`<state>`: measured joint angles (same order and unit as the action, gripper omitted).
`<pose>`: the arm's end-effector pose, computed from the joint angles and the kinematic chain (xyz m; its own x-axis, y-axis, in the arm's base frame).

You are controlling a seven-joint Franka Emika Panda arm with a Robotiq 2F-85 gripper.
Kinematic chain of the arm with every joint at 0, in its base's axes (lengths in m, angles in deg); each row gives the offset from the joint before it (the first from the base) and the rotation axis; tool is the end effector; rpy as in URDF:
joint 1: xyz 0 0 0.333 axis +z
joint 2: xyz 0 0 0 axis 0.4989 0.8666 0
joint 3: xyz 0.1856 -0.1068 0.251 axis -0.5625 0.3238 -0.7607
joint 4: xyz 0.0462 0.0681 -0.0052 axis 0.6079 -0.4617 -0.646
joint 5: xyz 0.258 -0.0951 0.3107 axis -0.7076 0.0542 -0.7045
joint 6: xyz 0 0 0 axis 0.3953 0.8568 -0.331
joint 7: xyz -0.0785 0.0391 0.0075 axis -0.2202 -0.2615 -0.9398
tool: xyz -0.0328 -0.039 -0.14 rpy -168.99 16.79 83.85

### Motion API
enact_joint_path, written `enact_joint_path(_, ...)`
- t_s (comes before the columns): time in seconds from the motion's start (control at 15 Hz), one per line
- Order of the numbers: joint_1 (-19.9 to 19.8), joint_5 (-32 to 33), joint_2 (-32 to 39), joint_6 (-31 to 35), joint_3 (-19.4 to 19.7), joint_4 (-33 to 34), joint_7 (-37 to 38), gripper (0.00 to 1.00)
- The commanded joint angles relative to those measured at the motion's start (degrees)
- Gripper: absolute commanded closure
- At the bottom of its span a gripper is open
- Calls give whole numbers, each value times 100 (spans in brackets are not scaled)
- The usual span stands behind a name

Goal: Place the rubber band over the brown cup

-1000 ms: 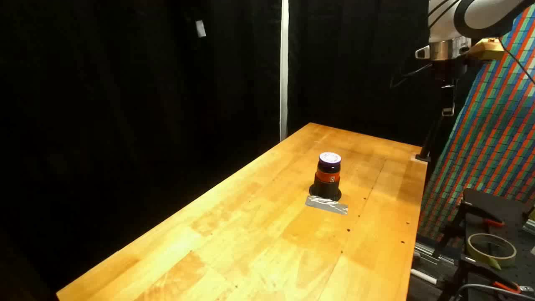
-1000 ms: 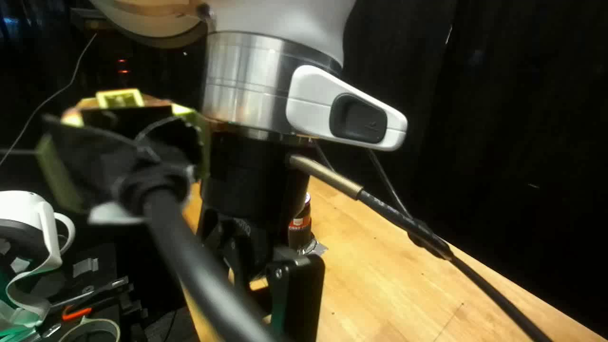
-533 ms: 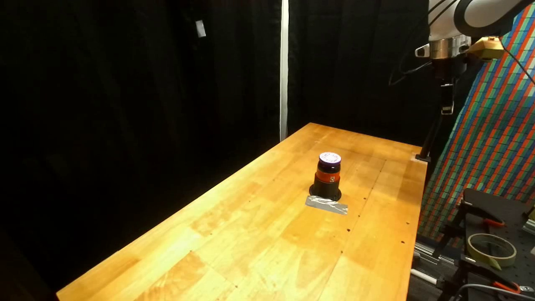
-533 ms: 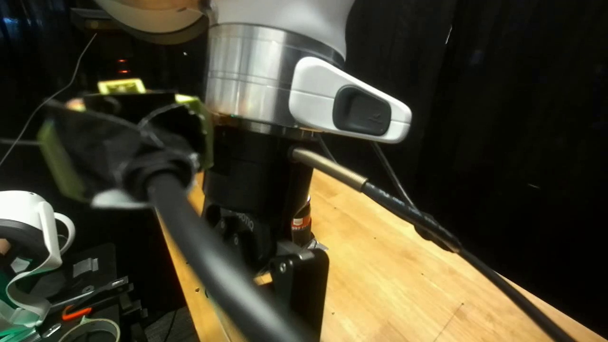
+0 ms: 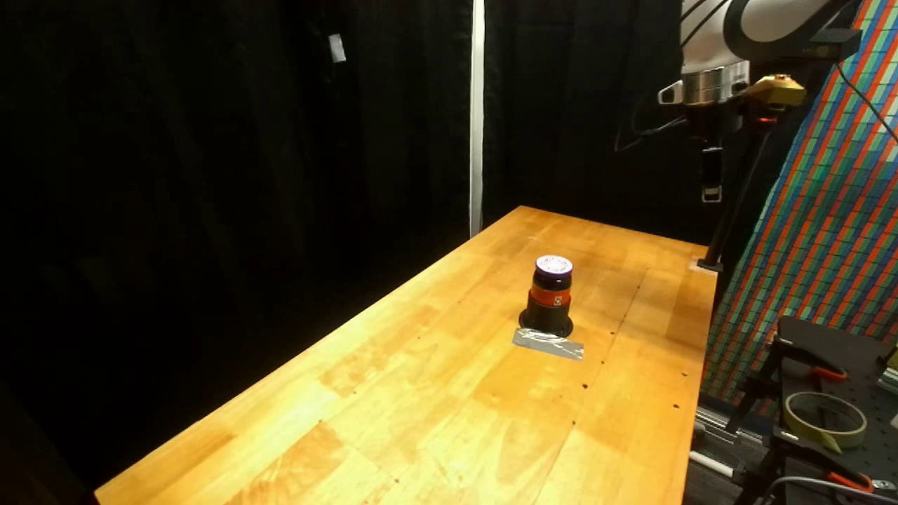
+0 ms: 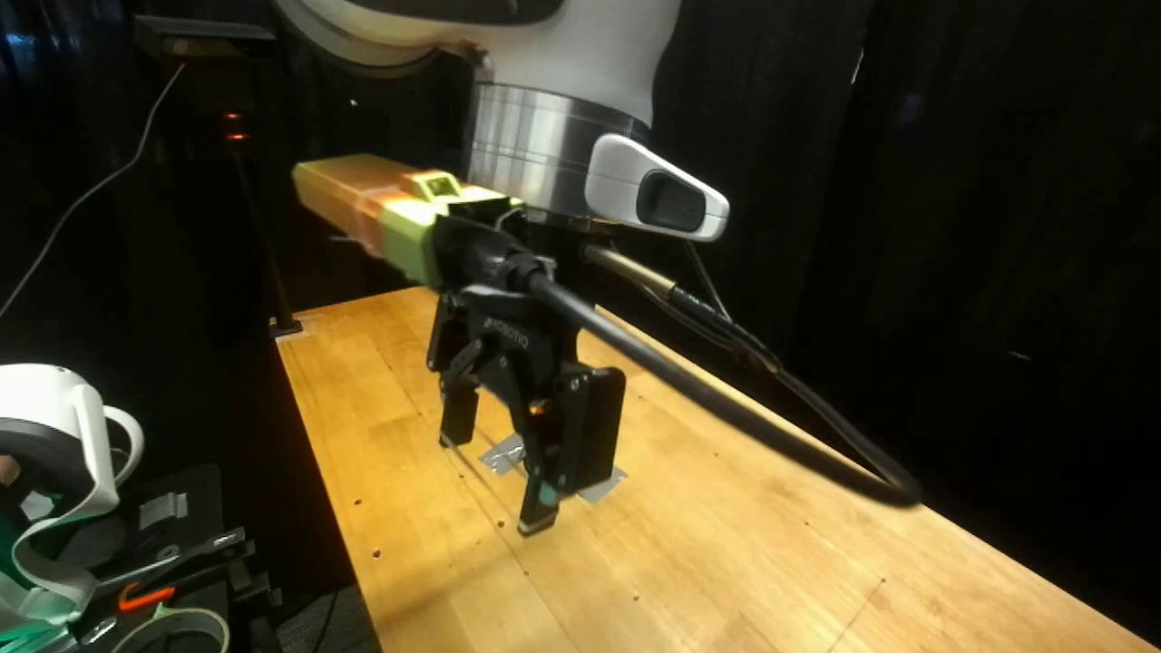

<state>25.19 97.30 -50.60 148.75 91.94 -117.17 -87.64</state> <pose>0.4434 -0.1153 0.3426 0.9580 0.1380 -0.2515 0.1587 -0.9853 0.0638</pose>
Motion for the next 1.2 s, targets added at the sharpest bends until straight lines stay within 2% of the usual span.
enact_joint_path(0.0, 295, -686, 934, -57, -207, 907, -380, 0)
enact_joint_path(0.53, 470, -1239, 2230, -376, -782, 2374, -266, 0)
enact_joint_path(1.0, 557, -1309, 3130, -1111, -1046, 3699, 38, 0)
enact_joint_path(1.13, 517, -1409, 3347, -1118, -1113, 3921, -145, 0)
